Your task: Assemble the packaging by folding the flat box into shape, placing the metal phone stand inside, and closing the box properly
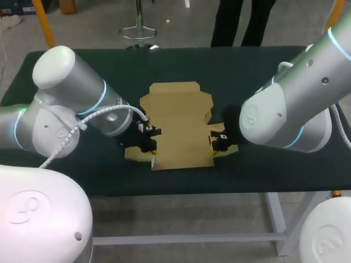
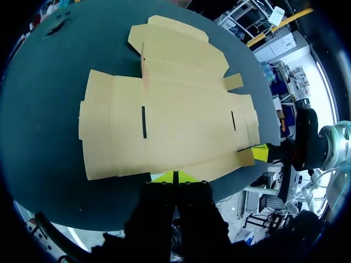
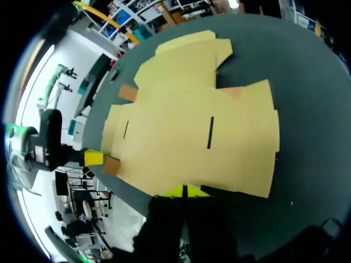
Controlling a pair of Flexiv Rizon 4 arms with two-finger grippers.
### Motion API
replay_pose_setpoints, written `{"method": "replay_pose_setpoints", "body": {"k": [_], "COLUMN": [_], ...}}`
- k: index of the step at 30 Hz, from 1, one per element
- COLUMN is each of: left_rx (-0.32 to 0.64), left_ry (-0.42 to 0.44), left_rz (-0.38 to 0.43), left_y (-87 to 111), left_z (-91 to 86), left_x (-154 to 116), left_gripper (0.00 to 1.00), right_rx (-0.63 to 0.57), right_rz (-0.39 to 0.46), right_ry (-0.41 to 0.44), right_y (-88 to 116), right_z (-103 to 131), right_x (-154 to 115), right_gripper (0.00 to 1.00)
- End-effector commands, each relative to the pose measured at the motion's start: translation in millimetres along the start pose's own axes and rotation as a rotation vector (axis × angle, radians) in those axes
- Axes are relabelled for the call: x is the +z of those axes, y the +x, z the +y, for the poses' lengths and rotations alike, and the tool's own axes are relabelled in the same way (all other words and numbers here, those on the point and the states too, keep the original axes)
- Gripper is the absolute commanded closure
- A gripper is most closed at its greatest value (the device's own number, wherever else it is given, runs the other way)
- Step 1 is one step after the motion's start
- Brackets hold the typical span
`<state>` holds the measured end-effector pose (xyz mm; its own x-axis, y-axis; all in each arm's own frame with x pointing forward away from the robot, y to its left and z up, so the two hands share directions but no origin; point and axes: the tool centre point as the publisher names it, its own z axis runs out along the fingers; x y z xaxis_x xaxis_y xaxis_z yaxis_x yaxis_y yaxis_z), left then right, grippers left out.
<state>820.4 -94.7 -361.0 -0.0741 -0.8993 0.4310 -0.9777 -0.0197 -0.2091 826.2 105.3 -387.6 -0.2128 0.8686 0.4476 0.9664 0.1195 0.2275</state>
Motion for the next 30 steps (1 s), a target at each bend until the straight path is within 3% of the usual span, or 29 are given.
{"method": "replay_pose_setpoints", "body": {"k": [1,10,20,21,23,24,25,27,30], "left_rx": [0.007,0.024,0.028,0.027,0.029,0.030,0.031,0.032,0.034], "left_ry": [-0.007,-0.008,-0.008,-0.011,-0.013,-0.012,-0.011,-0.010,-0.007], "left_rz": [0.031,0.089,0.138,0.143,0.153,0.159,0.167,0.173,0.183], "left_y": [-6.0,-4.1,-7.4,-8.6,-10.8,-12.2,-13.5,-16.7,-21.6], "left_z": [-4.7,-26.9,-54.2,-57.8,-63.3,-66.5,-69.5,-77.1,-89.5], "left_x": [-20.9,-42.3,-55.0,-55.6,-57.9,-59.4,-60.9,-63.7,-67.4], "left_gripper": [1.00,1.00,1.00,1.00,1.00,1.00,0.98,0.73,0.55], "right_rx": [0.001,0.023,0.043,0.043,0.046,0.049,0.050,0.059,0.068], "right_rz": [0.208,0.306,0.348,0.359,0.362,0.370,0.381,0.385,0.396], "right_ry": [0.010,-0.003,-0.010,-0.008,-0.011,-0.014,-0.013,-0.020,-0.024], "right_y": [-7.3,-23.3,-34.5,-35.3,-37.5,-38.7,-40.1,-42.7,-46.2], "right_z": [6.2,26.4,52.6,55.1,60.9,64.1,67.5,74.5,85.6], "right_x": [-28.0,-53.2,-67.7,-68.2,-69.0,-69.2,-69.5,-69.4,-68.8], "right_gripper": [1.00,1.00,1.00,0.98,0.83,0.81,0.82,0.80,0.75]}}
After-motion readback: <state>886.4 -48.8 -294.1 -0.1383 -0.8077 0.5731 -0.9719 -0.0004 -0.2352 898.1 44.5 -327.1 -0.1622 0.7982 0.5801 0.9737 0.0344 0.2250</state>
